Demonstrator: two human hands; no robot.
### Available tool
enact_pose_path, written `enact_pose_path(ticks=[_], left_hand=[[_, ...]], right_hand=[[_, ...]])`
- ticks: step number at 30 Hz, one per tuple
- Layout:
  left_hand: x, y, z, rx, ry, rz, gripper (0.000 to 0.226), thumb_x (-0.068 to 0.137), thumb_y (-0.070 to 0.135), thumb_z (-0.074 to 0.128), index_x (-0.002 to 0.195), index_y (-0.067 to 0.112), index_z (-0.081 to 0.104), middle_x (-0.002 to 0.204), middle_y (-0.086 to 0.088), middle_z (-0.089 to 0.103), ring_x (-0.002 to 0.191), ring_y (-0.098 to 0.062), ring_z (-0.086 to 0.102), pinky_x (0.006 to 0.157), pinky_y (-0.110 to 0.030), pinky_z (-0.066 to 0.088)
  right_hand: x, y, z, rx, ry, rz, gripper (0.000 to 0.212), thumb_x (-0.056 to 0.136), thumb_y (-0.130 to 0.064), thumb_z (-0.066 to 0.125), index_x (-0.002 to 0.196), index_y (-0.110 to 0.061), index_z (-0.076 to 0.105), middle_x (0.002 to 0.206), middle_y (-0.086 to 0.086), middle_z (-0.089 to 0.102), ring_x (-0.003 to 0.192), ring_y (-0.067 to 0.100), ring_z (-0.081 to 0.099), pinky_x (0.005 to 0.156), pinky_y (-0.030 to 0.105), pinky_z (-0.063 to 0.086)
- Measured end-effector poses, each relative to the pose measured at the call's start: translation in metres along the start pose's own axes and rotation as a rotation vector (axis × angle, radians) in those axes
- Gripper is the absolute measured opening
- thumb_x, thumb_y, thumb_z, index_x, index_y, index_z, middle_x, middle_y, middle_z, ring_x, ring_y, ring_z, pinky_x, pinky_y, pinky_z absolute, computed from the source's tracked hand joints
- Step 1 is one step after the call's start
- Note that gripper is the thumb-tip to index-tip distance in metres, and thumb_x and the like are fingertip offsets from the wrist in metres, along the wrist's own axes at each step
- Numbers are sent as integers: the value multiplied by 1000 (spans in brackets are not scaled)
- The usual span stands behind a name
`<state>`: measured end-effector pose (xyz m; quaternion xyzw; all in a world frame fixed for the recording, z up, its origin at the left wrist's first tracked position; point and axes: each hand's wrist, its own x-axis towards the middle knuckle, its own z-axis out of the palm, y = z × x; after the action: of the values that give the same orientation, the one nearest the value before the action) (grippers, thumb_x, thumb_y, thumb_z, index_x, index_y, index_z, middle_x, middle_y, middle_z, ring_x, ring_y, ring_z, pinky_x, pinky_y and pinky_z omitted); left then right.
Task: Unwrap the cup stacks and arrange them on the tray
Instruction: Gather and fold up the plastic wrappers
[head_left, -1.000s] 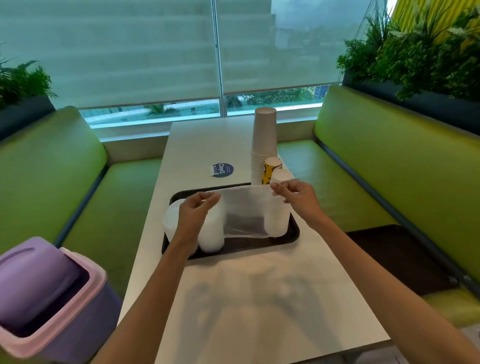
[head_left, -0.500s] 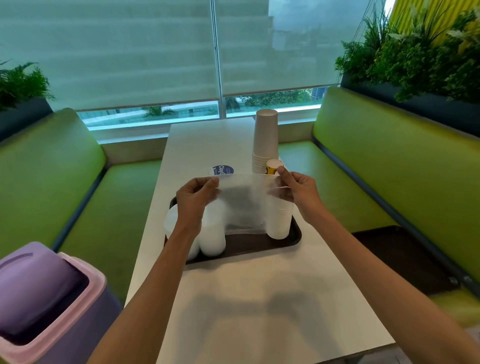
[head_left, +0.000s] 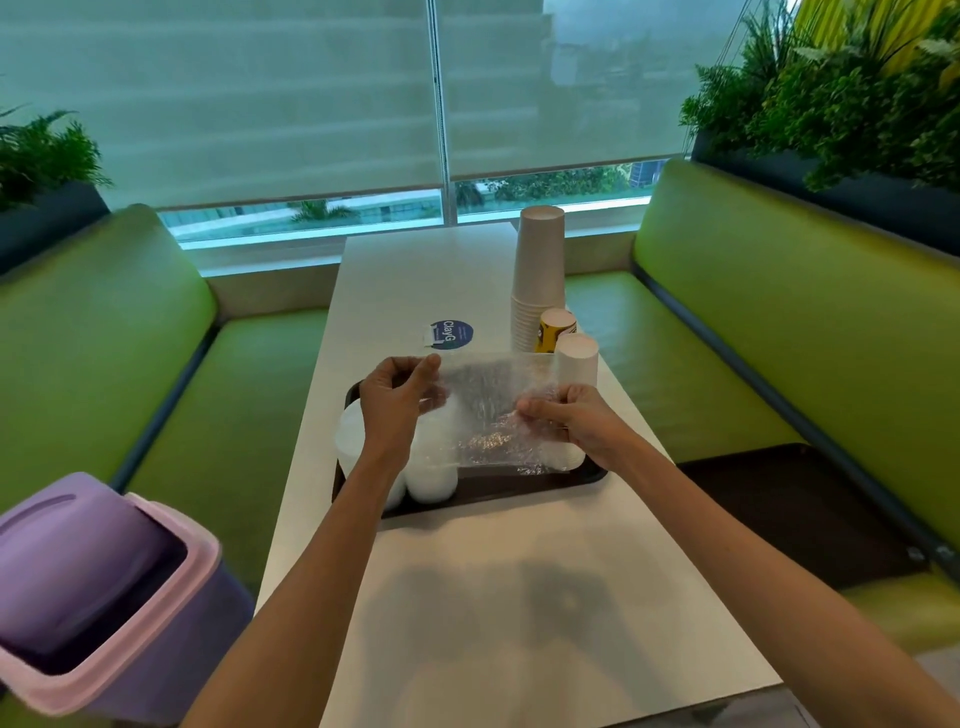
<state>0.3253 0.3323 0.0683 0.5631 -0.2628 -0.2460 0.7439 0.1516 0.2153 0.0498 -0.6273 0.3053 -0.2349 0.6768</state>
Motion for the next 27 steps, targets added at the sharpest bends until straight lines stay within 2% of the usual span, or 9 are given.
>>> enact_pose_path(ticks=[3, 6, 8, 11, 13, 16, 20, 24, 27], left_hand=[[1, -2, -5, -2, -33, -77, 27, 86, 16, 67, 106, 9, 51, 85, -7, 68, 60, -16, 67, 60, -25, 57], [0, -10, -11, 86, -177, -167, 43, 84, 15, 69, 120, 9, 47, 99, -12, 70, 72, -18, 70, 63, -25, 55], [-3, -15, -14, 149, -233, -180, 34, 84, 9, 69, 115, 6, 56, 92, -10, 72, 70, -14, 69, 63, -23, 53], [-4, -18, -14, 176, -218, -160, 11, 84, 3, 67, 93, 9, 65, 76, -2, 72, 66, -11, 66, 62, -21, 51], [-2, -18, -14, 168, -198, -149, 10, 85, 0, 66, 86, 10, 65, 71, 0, 71, 65, -10, 65, 60, -20, 52], [0, -19, -16, 167, -190, -160, 10, 85, 0, 65, 85, 10, 64, 73, -1, 71, 65, -10, 65, 59, -19, 52], [-1, -20, -19, 199, -268, -194, 9, 88, 2, 63, 90, 11, 63, 77, -6, 69, 63, -11, 63, 58, -19, 52], [0, -20, -22, 198, -279, -190, 11, 90, 0, 59, 88, 11, 62, 73, -5, 69, 56, -8, 60, 53, -16, 47], [2, -17, -24, 109, -276, -210, 15, 91, -4, 55, 88, 9, 61, 72, -1, 72, 59, -6, 61, 54, -14, 47]], right_hand=[[3, -1, -3, 18, 23, 10, 5, 86, -10, 67, 84, -13, 71, 69, -4, 72, 64, 5, 66, 72, 24, 54], [6, -1, -7, 26, 61, 18, 3, 85, -12, 68, 83, -12, 69, 67, -5, 72, 62, 4, 66, 74, 26, 52], [7, 0, -8, 28, 69, 26, 3, 85, -13, 68, 83, -11, 68, 66, -5, 71, 61, 4, 66, 73, 25, 51], [7, 0, -11, 25, 49, 52, 5, 87, -16, 67, 85, -11, 68, 67, -7, 72, 59, 0, 64, 63, 18, 45], [7, -1, -13, 11, 23, 74, 12, 82, -21, 70, 88, -11, 69, 74, -3, 72, 61, 2, 60, 65, 20, 44], [9, 1, -17, 35, -9, 87, 16, 77, -22, 71, 92, -15, 72, 82, 1, 71, 79, 13, 61, 81, 33, 48], [12, 3, -20, -6, -43, 77, 12, 88, -9, 63, 94, -16, 72, 72, -6, 72, 67, 4, 65, 66, 22, 52], [14, 2, -23, -56, -35, 45, 12, 85, -8, 66, 88, -18, 73, 68, -5, 70, 60, 5, 62, 60, 21, 52], [14, -2, -24, -30, -63, 44, 16, 86, -3, 63, 88, -16, 72, 71, -4, 73, 63, 6, 66, 61, 19, 53]])
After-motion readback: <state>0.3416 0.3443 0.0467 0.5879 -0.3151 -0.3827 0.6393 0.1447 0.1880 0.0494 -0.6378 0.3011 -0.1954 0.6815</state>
